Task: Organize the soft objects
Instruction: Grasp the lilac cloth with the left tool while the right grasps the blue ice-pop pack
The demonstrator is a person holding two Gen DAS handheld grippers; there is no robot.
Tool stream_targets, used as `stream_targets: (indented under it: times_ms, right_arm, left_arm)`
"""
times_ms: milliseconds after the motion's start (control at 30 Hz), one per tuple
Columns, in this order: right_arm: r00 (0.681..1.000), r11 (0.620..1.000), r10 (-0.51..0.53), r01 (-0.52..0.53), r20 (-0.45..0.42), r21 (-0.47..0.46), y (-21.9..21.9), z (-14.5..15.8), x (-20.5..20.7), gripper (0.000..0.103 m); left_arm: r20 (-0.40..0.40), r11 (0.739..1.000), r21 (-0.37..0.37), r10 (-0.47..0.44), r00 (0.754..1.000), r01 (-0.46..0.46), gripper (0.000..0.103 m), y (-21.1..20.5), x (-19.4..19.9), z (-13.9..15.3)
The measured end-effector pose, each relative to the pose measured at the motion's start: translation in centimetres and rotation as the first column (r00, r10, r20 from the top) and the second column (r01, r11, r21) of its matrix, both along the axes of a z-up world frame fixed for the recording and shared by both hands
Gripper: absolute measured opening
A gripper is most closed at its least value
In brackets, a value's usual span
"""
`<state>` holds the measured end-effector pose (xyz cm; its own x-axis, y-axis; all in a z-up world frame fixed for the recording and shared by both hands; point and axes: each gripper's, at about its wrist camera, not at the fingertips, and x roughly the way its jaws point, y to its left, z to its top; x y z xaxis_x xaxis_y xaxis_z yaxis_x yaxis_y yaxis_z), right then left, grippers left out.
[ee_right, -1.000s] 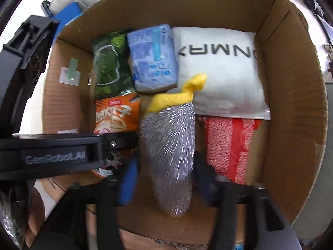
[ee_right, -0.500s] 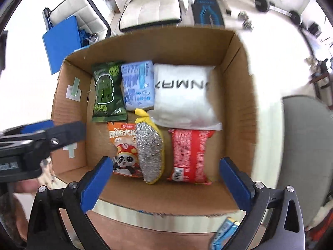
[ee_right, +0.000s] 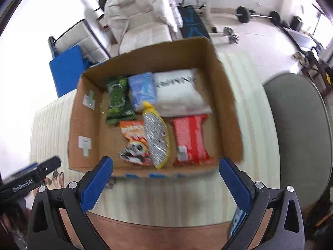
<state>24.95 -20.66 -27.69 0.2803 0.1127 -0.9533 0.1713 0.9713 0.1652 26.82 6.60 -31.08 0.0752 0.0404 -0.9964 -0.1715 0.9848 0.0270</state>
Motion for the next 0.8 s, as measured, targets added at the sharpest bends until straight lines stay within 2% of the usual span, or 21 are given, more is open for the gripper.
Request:
stream_targets:
  times_ms: [100, 200, 300, 433, 533, 633, 700, 733, 800]
  right_arm:
    - [0.997, 0.998, -0.069, 0.069, -0.035, -0.01, -2.4, -1.8, -3.4, 0.103]
    - [0.987, 0.991, -0.132, 0.131, -0.095, -0.016, -4.8, -3.6, -6.1, 0.103]
    - [0.963, 0.982, -0.19, 0.185, -0.191, -0.042, -7.2, -6.4, -9.0, 0.103]
    - [0.913, 0.968, -0.248, 0.241, -0.325, -0.062, -10.1, -11.0, -13.1, 0.103]
    - [0.88, 0.96, -0.275, 0.271, -0.388, -0.065, -11.5, -13.9, -14.8, 0.103]
    - [0.874, 0.962, -0.271, 0.254, -0.403, -0.098, -12.1, -16.0, -15.1, 0.103]
    - [0.86, 0.964, -0.265, 0.244, -0.436, -0.105, -12.2, -17.4, -15.1, 0.093]
    - [0.853, 0.966, -0.258, 0.238, -0.455, -0.1, -12.1, -18.2, -14.9, 0.078]
    - [0.863, 0.97, -0.242, 0.221, -0.444, -0.1, -11.7, -18.2, -14.6, 0.063]
  left_arm:
    - [-0.068, 1.0, 0.001, 0.008, 0.998, -0.008, 0.101, 0.3, -1.7, -2.7]
    - [-0.086, 0.999, 0.033, -0.007, 0.996, 0.01, 0.101, -0.2, -2.9, -4.3]
    - [-0.109, 0.999, 0.035, -0.022, 0.994, 0.026, 0.101, -1.4, -4.0, -5.6]
    - [-0.145, 0.998, 0.027, -0.053, 0.988, 0.058, 0.101, -2.7, -5.1, -7.3]
    - [-0.164, 0.997, 0.025, -0.074, 0.984, 0.08, 0.101, -3.3, -5.6, -8.4]
    - [-0.172, 0.996, 0.03, -0.079, 0.982, 0.085, 0.101, -3.2, -5.9, -8.8]
    - [-0.17, 0.996, 0.037, -0.072, 0.983, 0.079, 0.101, -2.8, -5.9, -8.8]
    - [-0.166, 0.996, 0.037, -0.069, 0.984, 0.076, 0.101, -2.5, -5.9, -8.8]
    - [-0.151, 0.998, 0.023, -0.059, 0.987, 0.063, 0.101, -1.7, -5.7, -8.6]
